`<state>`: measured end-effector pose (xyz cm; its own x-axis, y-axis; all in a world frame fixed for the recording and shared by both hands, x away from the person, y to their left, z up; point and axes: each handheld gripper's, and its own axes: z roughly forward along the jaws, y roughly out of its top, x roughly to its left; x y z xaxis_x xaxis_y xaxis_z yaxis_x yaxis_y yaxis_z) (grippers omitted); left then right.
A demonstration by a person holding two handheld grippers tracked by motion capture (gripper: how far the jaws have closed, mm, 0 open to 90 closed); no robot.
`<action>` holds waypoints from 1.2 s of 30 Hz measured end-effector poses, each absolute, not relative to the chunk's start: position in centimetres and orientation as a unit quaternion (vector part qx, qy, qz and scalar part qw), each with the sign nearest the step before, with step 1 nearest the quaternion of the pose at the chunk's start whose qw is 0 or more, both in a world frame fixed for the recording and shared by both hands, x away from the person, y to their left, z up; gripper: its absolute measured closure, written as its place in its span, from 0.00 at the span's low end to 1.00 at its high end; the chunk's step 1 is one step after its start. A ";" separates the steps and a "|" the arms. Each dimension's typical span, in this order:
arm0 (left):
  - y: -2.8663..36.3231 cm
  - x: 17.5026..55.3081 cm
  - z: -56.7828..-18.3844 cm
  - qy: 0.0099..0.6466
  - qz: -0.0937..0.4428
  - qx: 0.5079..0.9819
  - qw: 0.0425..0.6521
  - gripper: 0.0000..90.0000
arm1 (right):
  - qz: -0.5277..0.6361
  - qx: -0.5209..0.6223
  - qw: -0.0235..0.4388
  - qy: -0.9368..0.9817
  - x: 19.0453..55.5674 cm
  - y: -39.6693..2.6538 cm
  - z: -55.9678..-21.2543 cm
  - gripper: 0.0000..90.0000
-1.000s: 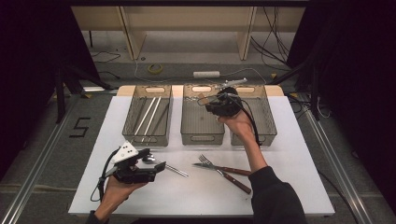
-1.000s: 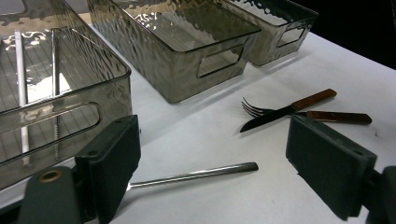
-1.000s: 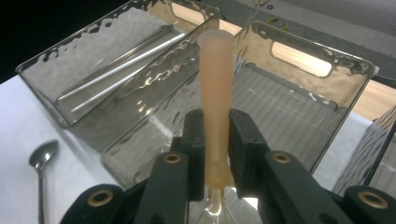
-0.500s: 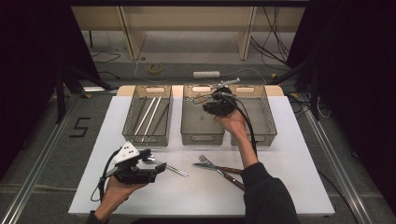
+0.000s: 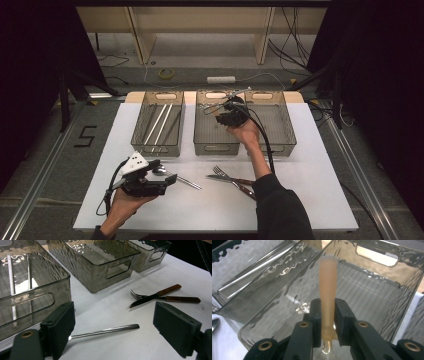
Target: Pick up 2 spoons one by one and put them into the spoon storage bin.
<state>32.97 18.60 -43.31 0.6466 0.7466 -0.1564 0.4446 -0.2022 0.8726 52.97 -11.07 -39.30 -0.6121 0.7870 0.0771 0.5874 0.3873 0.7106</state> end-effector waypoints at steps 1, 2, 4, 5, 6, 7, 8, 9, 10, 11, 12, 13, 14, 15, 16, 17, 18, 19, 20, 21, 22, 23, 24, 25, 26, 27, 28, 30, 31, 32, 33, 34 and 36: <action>18.6 33.0 -43.3 0.392 0.153 0.760 0.495 0.19 | 0.362 0.420 0.137 0.821 53.0 -11.0 -39.4 0.86; 18.6 33.0 -43.3 0.392 0.154 0.760 0.495 0.19 | 0.360 0.420 0.138 0.822 53.0 -10.9 -39.5 0.86; 18.7 32.9 -43.3 0.394 0.155 0.758 0.496 0.19 | 0.358 0.419 0.138 0.823 53.0 -10.8 -39.6 0.86; 18.7 32.9 -43.3 0.395 0.155 0.758 0.495 0.19 | 0.356 0.420 0.139 0.823 53.0 -10.7 -39.6 0.86; 18.7 32.9 -43.3 0.396 0.156 0.758 0.494 0.20 | 0.354 0.420 0.139 0.824 52.9 -10.6 -39.7 0.86; 18.7 33.0 -43.3 0.399 0.157 0.755 0.496 0.19 | 0.352 0.421 0.141 0.824 52.9 -10.6 -39.8 0.85; 18.8 33.0 -43.3 0.399 0.159 0.756 0.494 0.19 | 0.349 0.424 0.138 0.824 52.9 -10.5 -39.9 0.85; 18.9 33.0 -43.3 0.402 0.160 0.755 0.492 0.20 | 0.348 0.426 0.137 0.824 53.0 -10.5 -40.0 0.82; 19.0 33.1 -43.3 0.407 0.161 0.754 0.491 0.20 | 0.349 0.432 0.133 0.821 53.0 -10.6 -40.1 0.77; 19.1 33.1 -43.3 0.410 0.165 0.754 0.486 0.20 | 0.351 0.436 0.128 0.819 53.1 -10.6 -40.2 0.74; 19.2 33.2 -43.3 0.416 0.167 0.752 0.484 0.20 | 0.351 0.440 0.123 0.817 53.1 -10.7 -40.2 0.72; 19.4 33.3 -43.3 0.420 0.168 0.749 0.483 0.20 | 0.352 0.440 0.122 0.817 53.0 -10.8 -40.1 0.69; 19.5 33.3 -43.3 0.424 0.167 0.747 0.484 0.20 | 0.354 0.438 0.119 0.818 52.9 -10.8 -39.9 0.66; 19.7 33.4 -43.3 0.427 0.169 0.746 0.483 0.20 | 0.356 0.437 0.117 0.817 52.7 -10.9 -39.7 0.65; 19.8 33.4 -43.3 0.428 0.171 0.746 0.481 0.20 | 0.363 0.430 0.118 0.818 52.4 -11.0 -39.6 0.64; 19.9 33.5 -43.3 0.430 0.171 0.744 0.482 0.20 | 0.369 0.422 0.119 0.820 52.1 -11.2 -39.4 0.62; 20.0 33.5 -43.3 0.429 0.173 0.746 0.478 0.20 | 0.374 0.416 0.118 0.821 51.7 -11.3 -39.2 0.59; 20.1 33.6 -43.3 0.430 0.174 0.747 0.476 0.20 | 0.377 0.412 0.117 0.821 51.3 -11.5 -39.0 0.57; 20.1 33.6 -43.3 0.429 0.171 0.750 0.474 0.20 | 0.382 0.406 0.115 0.822 50.9 -11.7 -38.8 0.55; 20.1 33.7 -43.3 0.429 0.167 0.751 0.473 0.20 | 0.388 0.398 0.111 0.824 50.4 -11.9 -38.6 0.54; 20.1 33.7 -43.3 0.429 0.166 0.753 0.471 0.20 | 0.394 0.390 0.109 0.825 49.8 -12.2 -38.4 0.51; 20.0 33.8 -43.3 0.425 0.166 0.757 0.467 0.20 | 0.400 0.385 0.108 0.825 49.2 -12.4 -38.2 0.49; 20.0 33.8 -43.3 0.420 0.166 0.762 0.463 0.20 | 0.407 0.378 0.108 0.825 48.6 -12.7 -38.0 0.48; 19.9 33.8 -43.2 0.418 0.164 0.766 0.460 0.20 | 0.412 0.370 0.106 0.826 48.0 -12.9 -37.9 0.47; 19.9 33.8 -43.2 0.416 0.163 0.769 0.458 0.20 | 0.414 0.366 0.106 0.827 47.4 -13.1 -37.7 0.46; 19.8 33.9 -43.1 0.415 0.161 0.770 0.456 0.20 | 0.416 0.361 0.106 0.828 46.7 -13.3 -37.6 0.45; 19.8 33.9 -43.0 0.413 0.160 0.774 0.453 0.20 | 0.419 0.354 0.105 0.830 46.1 -13.6 -37.6 0.44; 19.7 34.1 -42.9 0.404 0.157 0.783 0.445 0.20 | 0.424 0.346 0.102 0.830 45.0 -14.1 -37.6 0.42; 19.7 34.2 -42.8 0.403 0.151 0.788 0.441 0.21 | 0.427 0.344 0.099 0.831 44.5 -14.3 -37.6 0.42; 19.6 34.3 -42.7 0.399 0.147 0.793 0.437 0.21 | 0.430 0.340 0.096 0.831 43.9 -14.6 -37.7 0.41; 19.6 34.4 -42.7 0.396 0.146 0.796 0.434 0.21 | 0.435 0.335 0.094 0.831 43.4 -14.9 -37.7 0.41; 19.6 34.5 -42.6 0.394 0.145 0.797 0.434 0.21 | 0.439 0.334 0.092 0.829 42.9 -15.2 -37.8 0.40; 19.5 34.7 -42.3 0.386 0.137 0.806 0.428 0.21 | 0.447 0.331 0.094 0.826 41.9 -16.0 -37.9 0.39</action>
<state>34.73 19.54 -42.33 0.6644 0.7392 -0.1101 0.5055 -0.3360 0.7947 41.87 -15.96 -37.94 -0.7632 0.6306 0.1413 0.4634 0.3816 0.7998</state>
